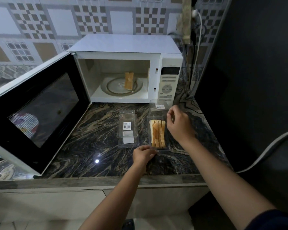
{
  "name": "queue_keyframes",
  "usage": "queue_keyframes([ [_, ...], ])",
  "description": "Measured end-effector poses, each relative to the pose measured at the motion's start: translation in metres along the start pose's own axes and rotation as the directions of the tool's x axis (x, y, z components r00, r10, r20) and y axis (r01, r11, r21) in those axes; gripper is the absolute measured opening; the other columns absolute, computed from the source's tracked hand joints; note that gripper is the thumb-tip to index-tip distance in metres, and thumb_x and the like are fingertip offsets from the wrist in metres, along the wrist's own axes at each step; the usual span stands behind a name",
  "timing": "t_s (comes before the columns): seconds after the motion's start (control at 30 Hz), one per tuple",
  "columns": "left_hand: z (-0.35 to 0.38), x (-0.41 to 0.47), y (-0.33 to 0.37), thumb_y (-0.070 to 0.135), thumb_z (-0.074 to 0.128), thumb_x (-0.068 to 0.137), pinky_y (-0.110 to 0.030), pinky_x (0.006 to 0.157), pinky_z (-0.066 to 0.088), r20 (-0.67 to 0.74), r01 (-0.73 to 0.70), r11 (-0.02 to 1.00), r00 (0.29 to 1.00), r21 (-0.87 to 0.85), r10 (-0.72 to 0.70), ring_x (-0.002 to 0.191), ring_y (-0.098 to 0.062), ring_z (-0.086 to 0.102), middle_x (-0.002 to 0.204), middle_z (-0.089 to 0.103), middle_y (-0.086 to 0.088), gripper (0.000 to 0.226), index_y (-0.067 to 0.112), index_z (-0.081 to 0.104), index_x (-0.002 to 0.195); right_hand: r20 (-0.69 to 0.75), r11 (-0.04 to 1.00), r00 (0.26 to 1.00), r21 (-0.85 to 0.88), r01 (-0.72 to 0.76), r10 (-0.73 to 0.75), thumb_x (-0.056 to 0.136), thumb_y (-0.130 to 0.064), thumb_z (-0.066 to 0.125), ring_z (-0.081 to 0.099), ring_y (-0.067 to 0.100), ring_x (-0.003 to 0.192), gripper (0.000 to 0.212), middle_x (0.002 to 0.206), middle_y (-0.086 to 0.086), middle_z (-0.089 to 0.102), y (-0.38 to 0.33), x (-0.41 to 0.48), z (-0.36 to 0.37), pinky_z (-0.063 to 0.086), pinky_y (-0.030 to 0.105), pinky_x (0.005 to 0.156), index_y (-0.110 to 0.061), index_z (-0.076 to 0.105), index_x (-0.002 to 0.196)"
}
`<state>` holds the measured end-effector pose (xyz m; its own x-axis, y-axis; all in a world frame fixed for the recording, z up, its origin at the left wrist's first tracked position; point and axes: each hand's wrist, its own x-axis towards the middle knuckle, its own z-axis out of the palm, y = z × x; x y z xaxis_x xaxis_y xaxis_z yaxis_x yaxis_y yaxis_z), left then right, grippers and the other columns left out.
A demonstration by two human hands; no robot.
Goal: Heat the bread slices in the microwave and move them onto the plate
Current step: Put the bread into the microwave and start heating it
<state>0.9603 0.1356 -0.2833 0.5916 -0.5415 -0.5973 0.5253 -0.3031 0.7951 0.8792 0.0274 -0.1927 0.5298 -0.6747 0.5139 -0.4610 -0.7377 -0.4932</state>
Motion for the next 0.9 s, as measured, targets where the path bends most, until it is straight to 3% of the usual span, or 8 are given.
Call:
queue_keyframes([
  [0.07,0.001,0.003,-0.001,-0.007,0.07,0.076,-0.022,0.07,0.057,0.005,0.008,1.0,1.0,-0.03,-0.008,0.085,-0.024,0.068,0.093,0.069,-0.019,0.021,-0.003,0.067,0.096,0.061,0.999,0.997,-0.014,-0.043,0.043,0.091,-0.01,0.047,0.059,0.029,0.077,0.01,0.085,0.012,0.06,0.001,-0.001,0.012,0.044,0.034,0.062,-0.003,0.055,0.093],
  [0.13,0.002,0.004,0.0,-0.008,0.066,0.079,-0.014,0.058,0.055,0.01,0.002,0.998,1.0,-0.064,-0.001,0.072,-0.014,0.065,0.083,0.066,-0.012,0.02,-0.006,0.064,0.099,0.166,0.983,0.969,-0.033,-0.181,0.184,0.092,-0.014,0.048,0.059,0.031,0.097,0.023,0.105,0.016,0.06,-0.002,0.0,0.022,0.045,0.032,0.075,-0.002,0.055,0.11],
  [0.2,0.002,0.006,0.0,-0.011,0.065,0.078,-0.022,0.07,0.058,0.014,0.007,0.994,1.0,-0.109,-0.006,0.076,-0.021,0.066,0.083,0.065,-0.015,0.026,-0.009,0.062,0.104,0.291,0.934,0.888,-0.096,-0.343,0.356,0.094,-0.023,0.049,0.055,0.031,0.109,0.04,0.121,0.018,0.054,-0.008,0.002,0.031,0.045,0.032,0.083,-0.001,0.047,0.128],
  [0.27,0.002,0.007,0.0,-0.013,0.064,0.077,-0.034,0.084,0.056,0.029,0.014,0.99,1.0,-0.137,-0.01,0.089,-0.031,0.065,0.091,0.064,-0.022,0.033,-0.011,0.06,0.109,0.361,0.9,0.826,-0.135,-0.414,0.434,0.094,-0.028,0.05,0.055,0.032,0.11,0.046,0.123,0.019,0.053,-0.011,0.003,0.04,0.047,0.034,0.087,0.001,0.046,0.129],
  [0.43,0.003,0.008,-0.003,-0.016,0.059,0.08,-0.024,0.073,0.055,0.074,0.018,0.974,0.997,-0.226,-0.002,0.087,-0.029,0.062,0.097,0.061,-0.022,0.032,-0.01,0.058,0.111,0.403,0.805,0.748,0.042,-0.591,0.528,0.091,-0.032,0.055,0.062,0.024,0.092,0.031,0.095,0.012,0.065,-0.009,0.001,0.063,0.043,0.023,0.069,-0.007,0.067,0.102],
  [0.57,0.005,0.011,-0.009,-0.015,0.06,0.08,-0.021,0.07,0.057,0.104,0.029,0.965,0.995,-0.259,-0.002,0.076,-0.022,0.064,0.09,0.064,-0.02,0.033,-0.014,0.058,0.113,0.398,0.689,0.69,0.175,-0.704,0.605,0.089,-0.039,0.059,0.058,0.023,0.11,0.038,0.117,0.009,0.064,-0.014,0.001,0.071,0.034,0.018,0.082,-0.009,0.066,0.111],
  [0.73,0.008,0.014,-0.012,-0.014,0.058,0.082,-0.018,0.066,0.057,0.101,0.011,0.966,0.995,-0.258,0.016,0.076,-0.02,0.064,0.098,0.064,-0.025,0.032,-0.015,0.057,0.114,0.366,0.661,0.664,0.154,-0.735,0.652,0.087,-0.047,0.058,0.044,0.025,0.13,0.059,0.142,0.01,0.046,-0.018,0.004,0.082,0.031,0.025,0.105,-0.011,0.049,0.133],
  [0.9,0.01,0.013,-0.012,-0.015,0.057,0.082,-0.016,0.063,0.056,0.09,0.004,0.965,0.996,-0.264,0.02,0.072,-0.018,0.063,0.1,0.062,-0.025,0.033,-0.016,0.056,0.115,0.325,0.599,0.624,0.187,-0.779,0.71,0.082,-0.046,0.065,0.05,0.024,0.125,0.06,0.136,0.009,0.052,-0.016,0.007,0.085,0.036,0.024,0.102,-0.011,0.052,0.129],
])
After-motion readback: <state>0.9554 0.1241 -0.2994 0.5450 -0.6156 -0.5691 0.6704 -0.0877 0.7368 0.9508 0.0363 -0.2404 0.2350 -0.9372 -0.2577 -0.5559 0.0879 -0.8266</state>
